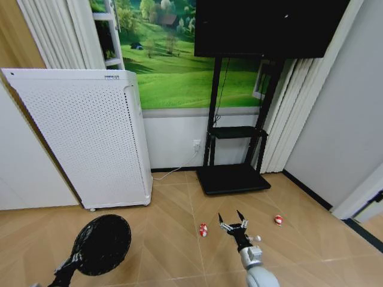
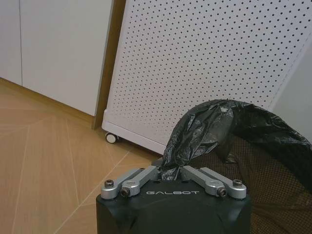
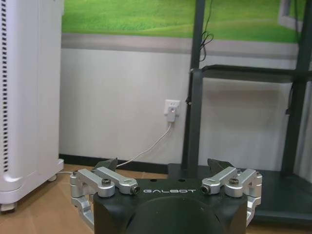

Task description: Pick up the trash bin and place the garbage on the floor into it.

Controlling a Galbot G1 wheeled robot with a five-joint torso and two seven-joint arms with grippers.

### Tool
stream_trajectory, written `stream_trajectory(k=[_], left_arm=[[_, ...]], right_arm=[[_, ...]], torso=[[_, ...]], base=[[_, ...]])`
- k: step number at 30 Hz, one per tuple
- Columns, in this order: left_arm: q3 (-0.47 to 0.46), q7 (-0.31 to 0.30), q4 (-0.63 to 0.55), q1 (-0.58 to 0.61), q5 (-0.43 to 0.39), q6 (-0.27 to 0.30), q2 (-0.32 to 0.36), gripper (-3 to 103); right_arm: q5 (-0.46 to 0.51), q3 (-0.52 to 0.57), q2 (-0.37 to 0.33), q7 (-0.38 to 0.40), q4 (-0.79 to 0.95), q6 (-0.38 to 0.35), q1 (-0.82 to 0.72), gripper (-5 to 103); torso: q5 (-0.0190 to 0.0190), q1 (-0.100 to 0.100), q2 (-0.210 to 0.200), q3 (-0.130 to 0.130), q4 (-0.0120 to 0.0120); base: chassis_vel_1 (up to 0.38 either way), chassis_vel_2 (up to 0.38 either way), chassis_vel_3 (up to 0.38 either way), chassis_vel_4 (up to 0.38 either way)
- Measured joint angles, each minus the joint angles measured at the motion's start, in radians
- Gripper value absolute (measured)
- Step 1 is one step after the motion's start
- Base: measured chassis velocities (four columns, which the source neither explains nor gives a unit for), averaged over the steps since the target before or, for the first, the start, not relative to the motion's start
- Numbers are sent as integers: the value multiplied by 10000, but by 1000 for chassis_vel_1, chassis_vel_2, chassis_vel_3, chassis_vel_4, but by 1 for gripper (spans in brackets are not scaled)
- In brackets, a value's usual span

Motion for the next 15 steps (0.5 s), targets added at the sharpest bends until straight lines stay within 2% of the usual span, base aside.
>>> stream_trajectory(k=[8,13,15], left_arm=[[7,-81,-213,99,126,40,-12,4],[-2,-91,-341,182,245,33,-121,4],[-7,-101,-397,225,317,23,-220,4]], right_arm=[[536,-1188,-666,-138,-1260,215,1460,100],[1362,-2178,-739,-236,-2471,-131,2764,100],[2021,-2702,-648,-551,-2963,-667,3142,100]], torso=[[-2,1,0,1,0],[0,0,0,1,1],[3,1,0,1,2]], base=[[0,0,0,0],[0,0,0,0],[0,0,0,0]])
